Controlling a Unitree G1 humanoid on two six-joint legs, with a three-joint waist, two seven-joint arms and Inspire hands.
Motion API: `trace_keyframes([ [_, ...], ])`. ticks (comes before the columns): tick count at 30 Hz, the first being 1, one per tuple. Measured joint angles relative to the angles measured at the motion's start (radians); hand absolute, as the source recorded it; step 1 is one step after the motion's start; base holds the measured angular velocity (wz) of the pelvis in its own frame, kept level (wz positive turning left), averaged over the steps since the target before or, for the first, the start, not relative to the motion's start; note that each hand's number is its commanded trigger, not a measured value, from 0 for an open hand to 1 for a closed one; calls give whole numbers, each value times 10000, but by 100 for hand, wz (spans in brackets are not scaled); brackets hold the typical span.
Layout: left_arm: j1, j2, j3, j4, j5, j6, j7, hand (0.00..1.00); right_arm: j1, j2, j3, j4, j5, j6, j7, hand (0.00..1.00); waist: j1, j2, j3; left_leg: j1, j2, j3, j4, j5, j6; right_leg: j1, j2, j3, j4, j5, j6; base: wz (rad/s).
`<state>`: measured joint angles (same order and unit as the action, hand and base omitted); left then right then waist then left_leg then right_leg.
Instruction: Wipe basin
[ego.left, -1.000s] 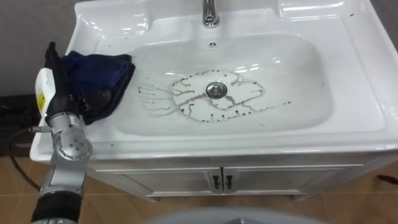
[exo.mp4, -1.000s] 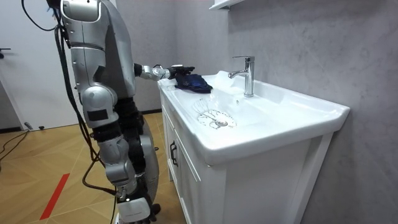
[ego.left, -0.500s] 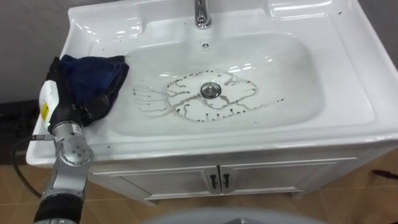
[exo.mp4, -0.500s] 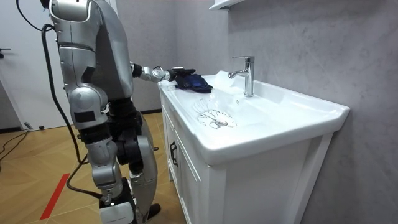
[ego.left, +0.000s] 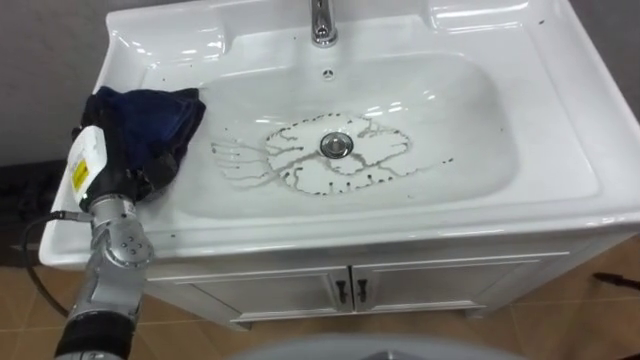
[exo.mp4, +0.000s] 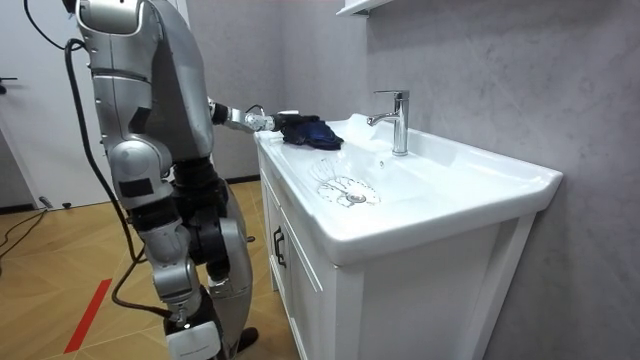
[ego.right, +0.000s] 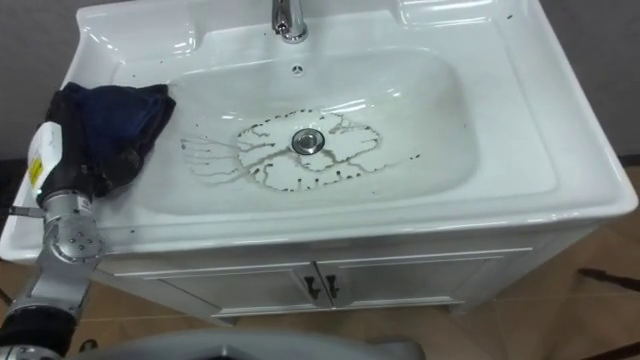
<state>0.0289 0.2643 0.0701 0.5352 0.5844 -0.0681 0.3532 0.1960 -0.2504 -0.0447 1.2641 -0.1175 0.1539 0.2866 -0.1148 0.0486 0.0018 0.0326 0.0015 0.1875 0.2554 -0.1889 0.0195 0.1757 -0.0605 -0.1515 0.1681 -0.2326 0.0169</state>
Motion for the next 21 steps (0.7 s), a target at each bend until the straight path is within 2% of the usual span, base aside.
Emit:
trace_keyframes([
  [5,-14,1,-166,164,741,258,-200,0,30,-5,-162,-370,-308,-4,7,0,-241,180,-1,-12,6,2,-22,0,-2,-15,9,-5,-4,0,-2,0],
  [13,-51,8,-250,163,1132,399,-400,0,3,-70,-195,-427,-489,-28,0,0,-237,220,-2,42,3,4,-50,10,-13,-15,7,52,-8,0,-4,0],
  [14,-51,39,-307,164,1172,432,-421,41,3,-99,-196,-444,-488,-30,8,0,-233,221,-2,47,1,4,-69,10,-13,-11,5,42,-10,-1,-3,0],
  [15,-51,58,-334,160,1173,446,-439,60,2,-110,-196,-467,-489,-29,7,0,-231,224,-5,50,1,3,-83,10,-13,-9,5,39,-13,-1,-4,0],
  [16,-51,78,-345,161,1175,453,-518,88,24,-126,-197,-503,-494,-28,7,0,-225,234,-12,75,-1,7,-156,15,-19,6,6,64,-18,-1,-4,-4],
  [17,-46,90,-353,230,1173,473,-575,100,23,-134,-196,-505,-485,-19,10,0,-214,236,-12,142,-6,32,-179,24,-28,43,6,96,-16,-1,-4,-6],
  [21,-334,100,-316,939,1177,466,-648,100,5,-122,-209,-464,-562,140,241,0,-129,264,-26,360,17,170,-224,37,-55,185,24,135,-29,-24,-36,-6],
])
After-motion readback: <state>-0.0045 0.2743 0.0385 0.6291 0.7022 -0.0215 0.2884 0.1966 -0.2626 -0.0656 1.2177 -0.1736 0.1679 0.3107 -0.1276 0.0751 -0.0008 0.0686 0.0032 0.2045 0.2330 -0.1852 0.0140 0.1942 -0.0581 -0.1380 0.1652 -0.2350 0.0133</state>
